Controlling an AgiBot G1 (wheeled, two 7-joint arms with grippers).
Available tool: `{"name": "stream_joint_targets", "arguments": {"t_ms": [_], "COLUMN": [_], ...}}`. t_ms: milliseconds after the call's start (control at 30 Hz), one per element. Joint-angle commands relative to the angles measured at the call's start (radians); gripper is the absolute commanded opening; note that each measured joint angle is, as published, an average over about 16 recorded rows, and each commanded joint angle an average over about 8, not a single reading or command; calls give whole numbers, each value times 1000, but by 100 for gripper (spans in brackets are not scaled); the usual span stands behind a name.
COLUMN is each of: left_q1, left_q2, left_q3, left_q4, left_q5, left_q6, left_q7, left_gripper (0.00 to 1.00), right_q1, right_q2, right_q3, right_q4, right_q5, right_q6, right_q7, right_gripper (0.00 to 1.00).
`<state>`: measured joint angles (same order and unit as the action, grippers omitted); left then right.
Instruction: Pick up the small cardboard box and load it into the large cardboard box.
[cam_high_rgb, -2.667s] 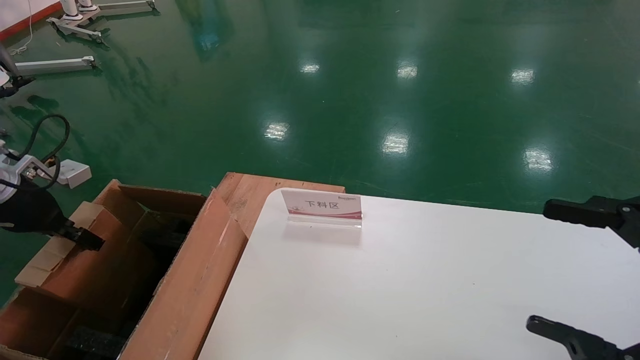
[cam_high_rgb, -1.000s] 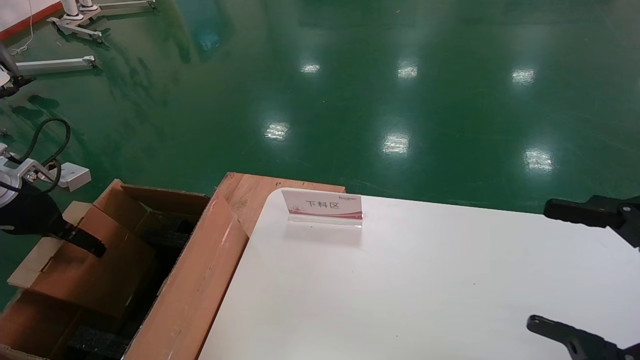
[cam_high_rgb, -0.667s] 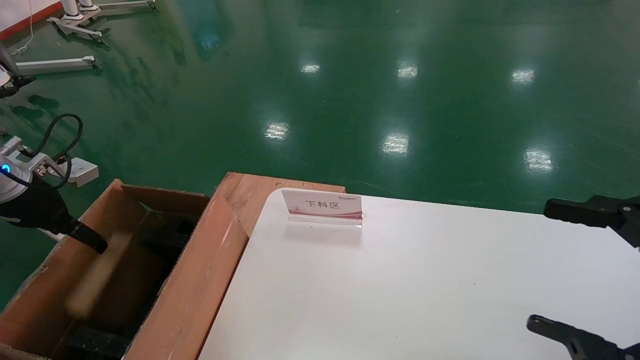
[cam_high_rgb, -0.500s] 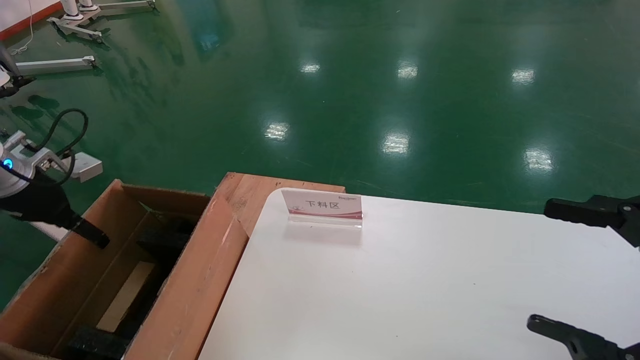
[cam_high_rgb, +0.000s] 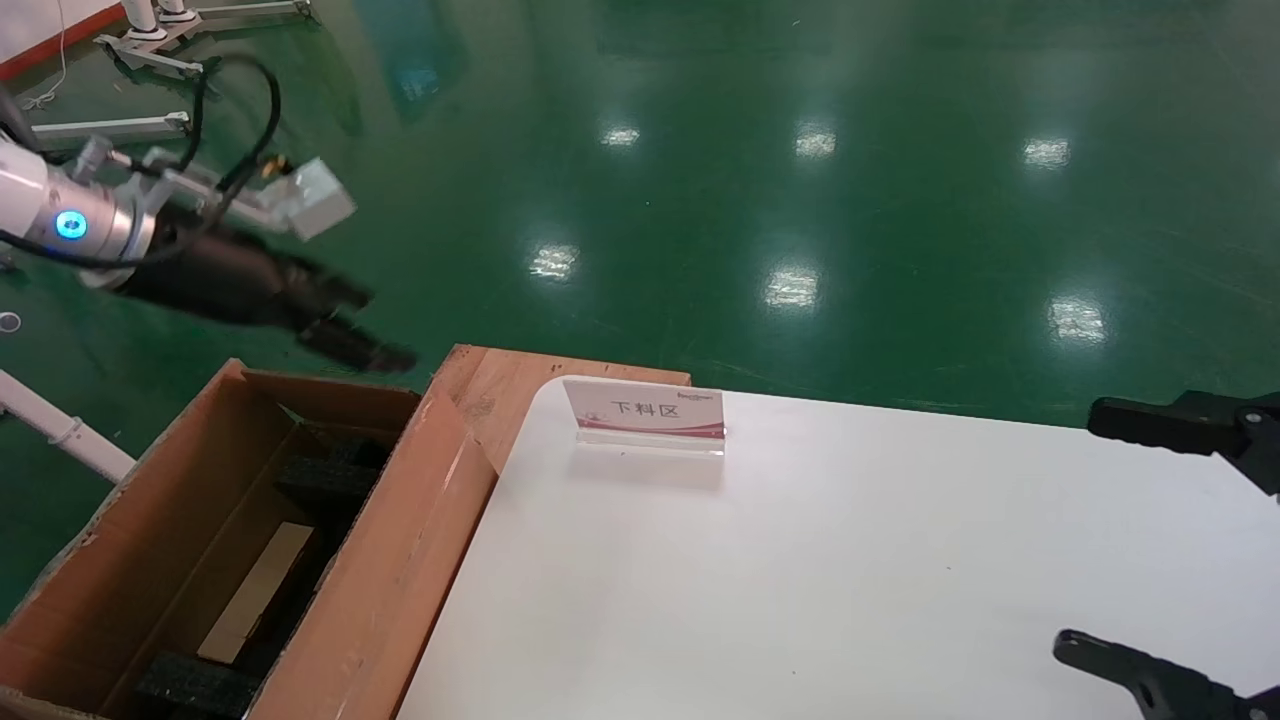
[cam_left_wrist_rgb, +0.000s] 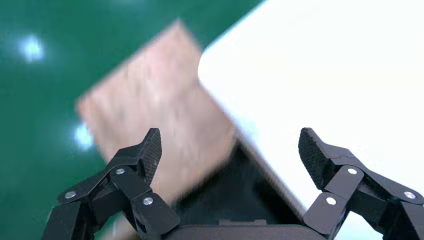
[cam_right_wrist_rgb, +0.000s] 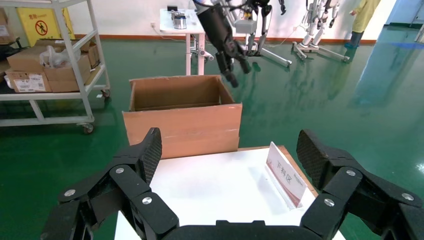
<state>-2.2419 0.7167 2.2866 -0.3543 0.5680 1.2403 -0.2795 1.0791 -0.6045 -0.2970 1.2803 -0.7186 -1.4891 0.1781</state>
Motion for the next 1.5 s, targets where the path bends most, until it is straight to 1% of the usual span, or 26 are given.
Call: {"name": "stream_joint_targets", "arguments": {"t_ms": [33, 133, 300, 400, 467, 1500], "left_q1": [-18, -29, -31, -9, 17, 639], "left_q2": [-22, -31, -34, -36, -37, -74], "left_q3": [-37, -62, -88, -129, -177, -1165], "left_q4": [-46, -93, -137, -160, -183, -587], "left_q5": [-46, -73, -89, -87, -83, 49], "left_q6": [-4, -20, -34, -32, -26, 126], "left_q7": [60, 102, 126, 128, 129, 109], "left_gripper": [100, 100, 100, 100, 100, 100], "right_q1": [0, 0, 0, 0, 0, 1], "right_q2": [0, 0, 0, 0, 0, 1], "right_q3": [0, 0, 0, 0, 0, -2], "right_q4": [0, 0, 0, -1, -1, -1], "right_q5": [0, 0, 1, 1, 1, 2], "right_q6": [0, 0, 0, 0, 0, 1], "right_q7": [0, 0, 0, 0, -1, -1], "right_gripper": [100, 100, 100, 100, 100, 100]}}
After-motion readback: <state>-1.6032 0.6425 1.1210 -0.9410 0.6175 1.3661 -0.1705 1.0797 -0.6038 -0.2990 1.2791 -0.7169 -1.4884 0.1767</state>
